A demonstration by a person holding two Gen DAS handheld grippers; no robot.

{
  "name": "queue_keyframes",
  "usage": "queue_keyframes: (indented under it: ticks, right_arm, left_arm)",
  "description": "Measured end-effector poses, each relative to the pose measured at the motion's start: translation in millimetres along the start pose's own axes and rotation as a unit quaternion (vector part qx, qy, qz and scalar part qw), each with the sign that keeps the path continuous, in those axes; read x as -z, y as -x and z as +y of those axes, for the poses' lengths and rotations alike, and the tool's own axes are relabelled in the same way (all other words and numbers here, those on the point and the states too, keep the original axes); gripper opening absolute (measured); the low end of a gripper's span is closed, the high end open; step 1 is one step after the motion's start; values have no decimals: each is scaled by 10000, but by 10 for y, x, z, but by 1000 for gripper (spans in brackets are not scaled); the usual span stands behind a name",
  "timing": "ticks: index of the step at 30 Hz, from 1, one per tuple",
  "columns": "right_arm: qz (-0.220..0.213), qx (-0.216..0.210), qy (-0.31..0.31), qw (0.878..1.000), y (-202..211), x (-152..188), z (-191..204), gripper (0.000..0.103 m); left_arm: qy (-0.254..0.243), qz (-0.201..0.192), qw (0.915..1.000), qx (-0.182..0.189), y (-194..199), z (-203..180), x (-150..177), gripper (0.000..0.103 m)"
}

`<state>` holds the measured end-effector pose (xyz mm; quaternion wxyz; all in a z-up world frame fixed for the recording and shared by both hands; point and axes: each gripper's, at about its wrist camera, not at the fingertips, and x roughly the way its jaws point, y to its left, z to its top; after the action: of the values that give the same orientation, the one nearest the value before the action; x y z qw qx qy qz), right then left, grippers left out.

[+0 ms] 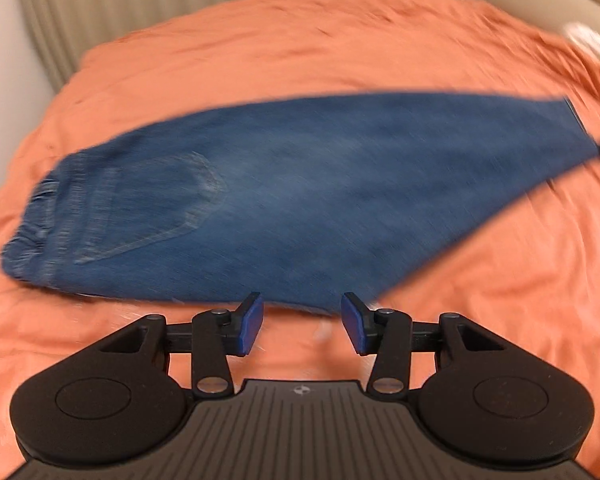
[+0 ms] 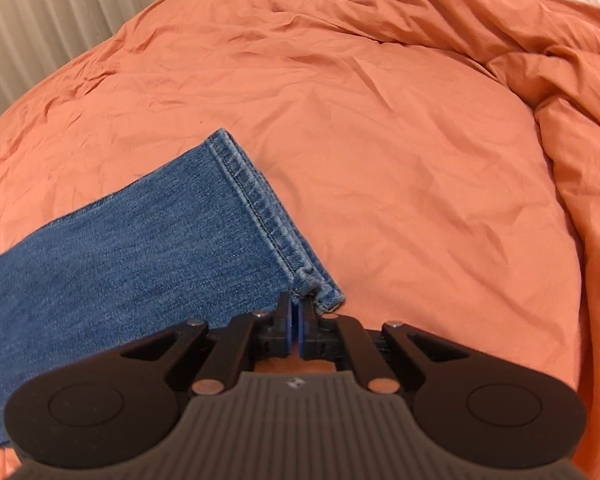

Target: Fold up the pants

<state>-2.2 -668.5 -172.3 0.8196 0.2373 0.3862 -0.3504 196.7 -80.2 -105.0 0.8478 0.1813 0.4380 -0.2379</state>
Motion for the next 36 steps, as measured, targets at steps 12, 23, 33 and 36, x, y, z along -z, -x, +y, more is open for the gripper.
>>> queue_keyframes:
  ticks: [12, 23, 33, 36]
  right_arm:
    - [5, 62, 144, 9999, 38, 14, 52, 0]
    - [1, 63, 167, 9998, 32, 26, 65, 0]
    - [-2, -10, 72, 10000, 202, -40, 8, 0]
    - [38, 33, 83, 10000, 117, 30, 4, 0]
  left_arm:
    - [1094, -352, 9914, -625, -454, -176, 59, 67]
    - [1609, 97, 9798, -1187, -653, -299, -51, 23]
    - [970, 722, 9879, -973, -548, -307, -91, 13]
    - [967, 910, 9866, -944, -696, -308, -53, 13]
